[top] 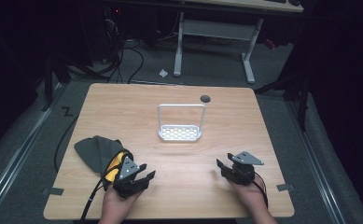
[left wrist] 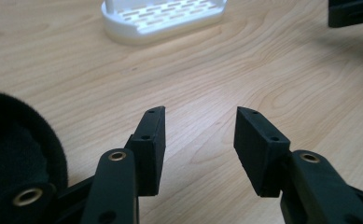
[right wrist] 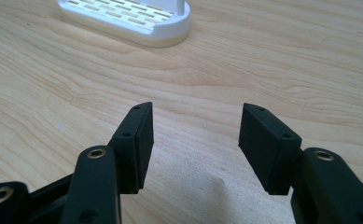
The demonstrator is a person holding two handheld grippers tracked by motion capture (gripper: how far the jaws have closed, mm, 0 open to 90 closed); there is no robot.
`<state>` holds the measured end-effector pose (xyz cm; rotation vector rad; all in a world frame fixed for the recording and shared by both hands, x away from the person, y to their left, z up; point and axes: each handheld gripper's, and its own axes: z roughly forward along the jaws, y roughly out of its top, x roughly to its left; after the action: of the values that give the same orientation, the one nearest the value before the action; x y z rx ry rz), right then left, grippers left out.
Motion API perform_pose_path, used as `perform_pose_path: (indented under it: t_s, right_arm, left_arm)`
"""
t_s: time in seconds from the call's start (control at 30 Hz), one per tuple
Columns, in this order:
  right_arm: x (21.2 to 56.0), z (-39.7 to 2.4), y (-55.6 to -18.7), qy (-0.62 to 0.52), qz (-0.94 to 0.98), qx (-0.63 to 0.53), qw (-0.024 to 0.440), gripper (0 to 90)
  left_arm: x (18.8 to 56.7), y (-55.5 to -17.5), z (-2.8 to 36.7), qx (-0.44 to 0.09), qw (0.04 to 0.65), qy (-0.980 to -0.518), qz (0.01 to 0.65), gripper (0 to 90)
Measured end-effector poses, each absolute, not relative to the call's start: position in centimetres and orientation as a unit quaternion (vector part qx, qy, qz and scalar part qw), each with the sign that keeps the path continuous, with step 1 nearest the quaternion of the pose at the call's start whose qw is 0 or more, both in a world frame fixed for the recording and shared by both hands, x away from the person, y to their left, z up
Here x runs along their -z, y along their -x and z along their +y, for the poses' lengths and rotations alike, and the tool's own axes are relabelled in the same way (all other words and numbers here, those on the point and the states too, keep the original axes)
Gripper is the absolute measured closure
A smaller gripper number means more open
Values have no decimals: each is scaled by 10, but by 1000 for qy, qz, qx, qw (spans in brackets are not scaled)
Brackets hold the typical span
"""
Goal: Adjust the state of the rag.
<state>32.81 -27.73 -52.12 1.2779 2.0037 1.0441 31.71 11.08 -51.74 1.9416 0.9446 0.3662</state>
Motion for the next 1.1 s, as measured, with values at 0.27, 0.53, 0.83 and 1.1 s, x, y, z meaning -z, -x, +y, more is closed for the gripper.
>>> perform_pose_path:
  t_s: [0.27,0.53,0.83,1.1]
  right_arm:
    - [522,-277,-329,-467,747,-388,271,439]
    - [522,-280,-327,-471,745,-394,260,438]
    - [523,-277,-328,-464,754,-388,257,440]
    - [524,-276,-329,-463,755,-388,255,440]
  left_arm:
    - [515,-316,116,-136,469,-782,386,490]
    - [510,-314,120,-127,479,-782,378,448]
    - [493,-309,138,-144,493,-768,383,425]
    - [481,-310,171,-158,503,-745,408,429]
